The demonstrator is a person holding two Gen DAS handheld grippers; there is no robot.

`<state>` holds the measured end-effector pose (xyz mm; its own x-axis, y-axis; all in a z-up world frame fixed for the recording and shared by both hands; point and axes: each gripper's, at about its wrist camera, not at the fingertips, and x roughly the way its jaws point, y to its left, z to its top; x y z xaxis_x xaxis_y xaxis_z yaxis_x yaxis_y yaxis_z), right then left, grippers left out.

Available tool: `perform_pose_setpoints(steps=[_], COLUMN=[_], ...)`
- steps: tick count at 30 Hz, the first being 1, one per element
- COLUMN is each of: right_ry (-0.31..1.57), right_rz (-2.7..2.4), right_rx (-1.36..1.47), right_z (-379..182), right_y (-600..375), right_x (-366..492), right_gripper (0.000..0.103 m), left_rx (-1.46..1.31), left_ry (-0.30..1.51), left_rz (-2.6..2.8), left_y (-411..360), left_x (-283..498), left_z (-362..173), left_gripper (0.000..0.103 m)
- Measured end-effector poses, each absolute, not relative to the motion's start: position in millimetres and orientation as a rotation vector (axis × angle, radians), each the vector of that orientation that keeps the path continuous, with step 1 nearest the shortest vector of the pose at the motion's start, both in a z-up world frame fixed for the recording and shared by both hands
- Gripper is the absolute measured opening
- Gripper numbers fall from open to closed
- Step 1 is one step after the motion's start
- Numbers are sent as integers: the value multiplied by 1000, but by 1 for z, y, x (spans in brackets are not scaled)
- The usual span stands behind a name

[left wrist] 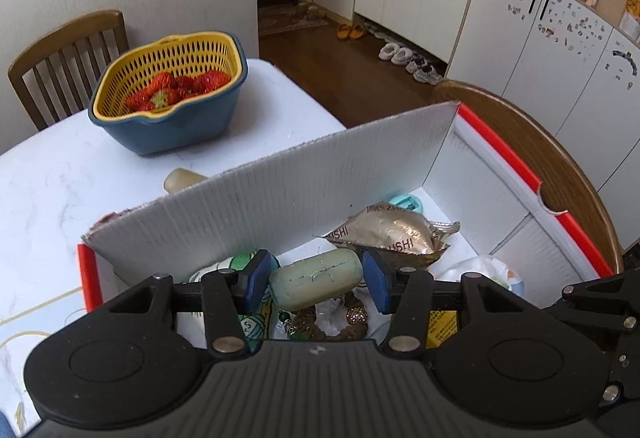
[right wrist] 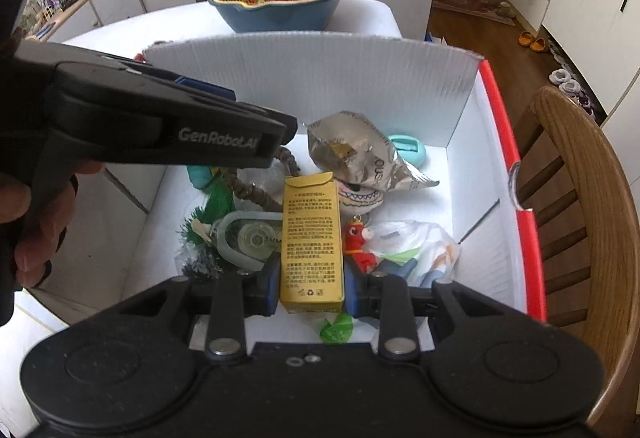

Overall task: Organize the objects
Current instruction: 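Open both tools to drop the soap and yellow box into the box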

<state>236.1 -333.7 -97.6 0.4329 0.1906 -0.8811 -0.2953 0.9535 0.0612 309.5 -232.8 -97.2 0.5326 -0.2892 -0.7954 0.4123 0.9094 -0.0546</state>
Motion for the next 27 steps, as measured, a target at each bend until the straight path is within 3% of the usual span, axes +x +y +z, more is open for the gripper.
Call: perform_pose_setpoints(steps=[18,24,27], right_ry=[1131,1114,1099], right_rz=[323,330,335], right_rx=[-89,-59,-54], right_z=[-110,-106,-102], right_y=[-333,-338,-339], right_x=[242,243,240], right_gripper=[31,36,39], left_rx=[147,134,132], left_ry=[1036,1008,990], left_rz=[-428,-420,-411], left_y=[-234,-230,-228], left_x=[317,311,305], left_z=[-119,-109,-102], left_gripper=[51,66,66])
